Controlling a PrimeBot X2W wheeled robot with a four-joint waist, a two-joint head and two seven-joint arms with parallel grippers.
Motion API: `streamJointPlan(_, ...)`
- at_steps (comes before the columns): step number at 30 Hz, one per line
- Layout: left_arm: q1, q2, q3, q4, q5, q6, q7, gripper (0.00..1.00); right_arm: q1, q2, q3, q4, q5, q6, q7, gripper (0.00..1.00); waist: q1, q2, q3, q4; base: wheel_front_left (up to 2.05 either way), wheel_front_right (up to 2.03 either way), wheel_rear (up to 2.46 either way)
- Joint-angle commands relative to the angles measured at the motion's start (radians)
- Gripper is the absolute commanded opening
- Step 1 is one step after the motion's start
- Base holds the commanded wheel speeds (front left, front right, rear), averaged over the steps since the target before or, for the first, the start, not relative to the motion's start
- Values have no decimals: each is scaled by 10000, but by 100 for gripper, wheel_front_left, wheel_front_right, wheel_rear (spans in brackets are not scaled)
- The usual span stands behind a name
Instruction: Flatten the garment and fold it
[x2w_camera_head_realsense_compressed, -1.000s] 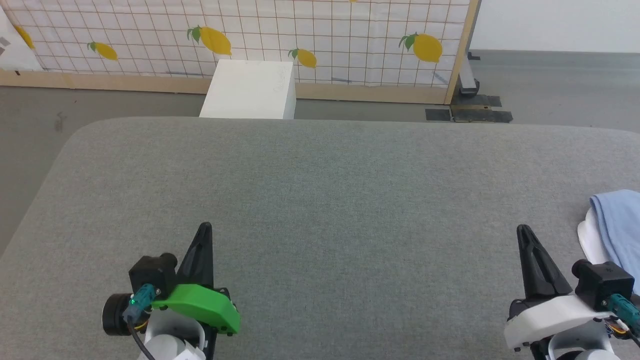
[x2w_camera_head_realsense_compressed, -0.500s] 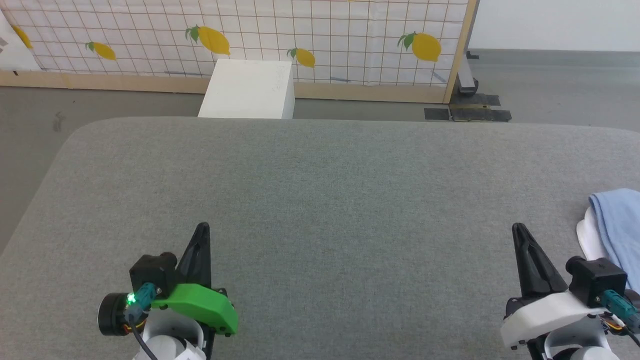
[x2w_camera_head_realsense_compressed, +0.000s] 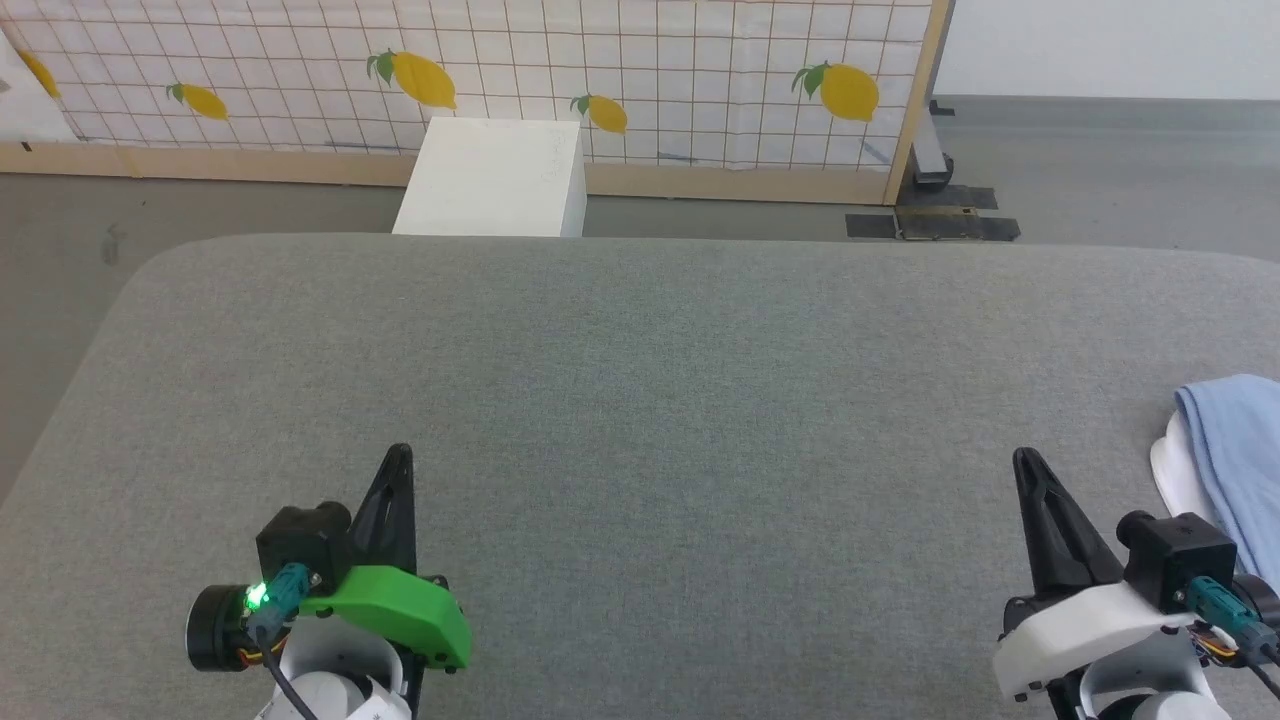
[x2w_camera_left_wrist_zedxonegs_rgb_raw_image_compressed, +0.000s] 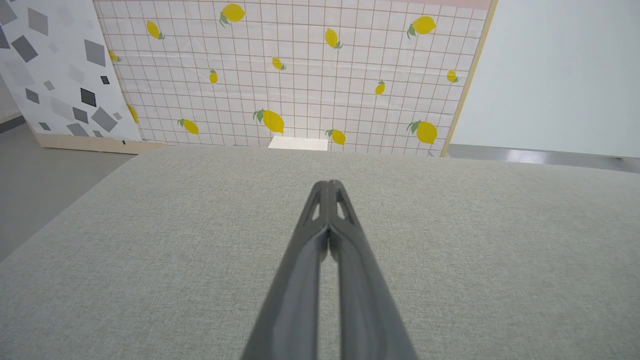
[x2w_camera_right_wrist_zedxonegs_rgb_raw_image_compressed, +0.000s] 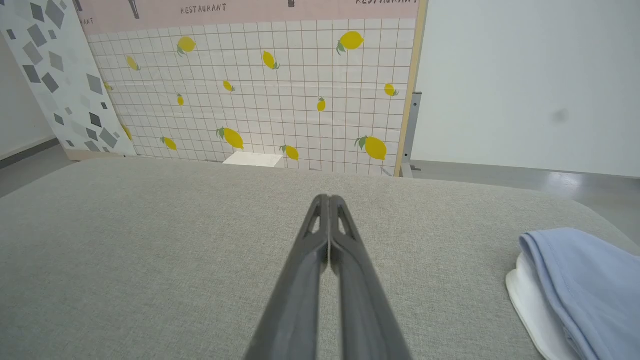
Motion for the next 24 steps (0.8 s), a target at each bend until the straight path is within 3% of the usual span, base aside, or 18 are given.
streamJointPlan(1, 192, -29, 51, -84, 207, 74, 49, 0, -184, 17, 36, -1, -105, -10, 34, 0, 0, 0, 2, -3, 0, 0, 0)
streamJointPlan(24, 379, -38, 194, -600, 705, 230, 516, 0, -281, 23, 213, -1, -410, -13, 241, 0, 0, 0, 29, -61, 0, 0, 0)
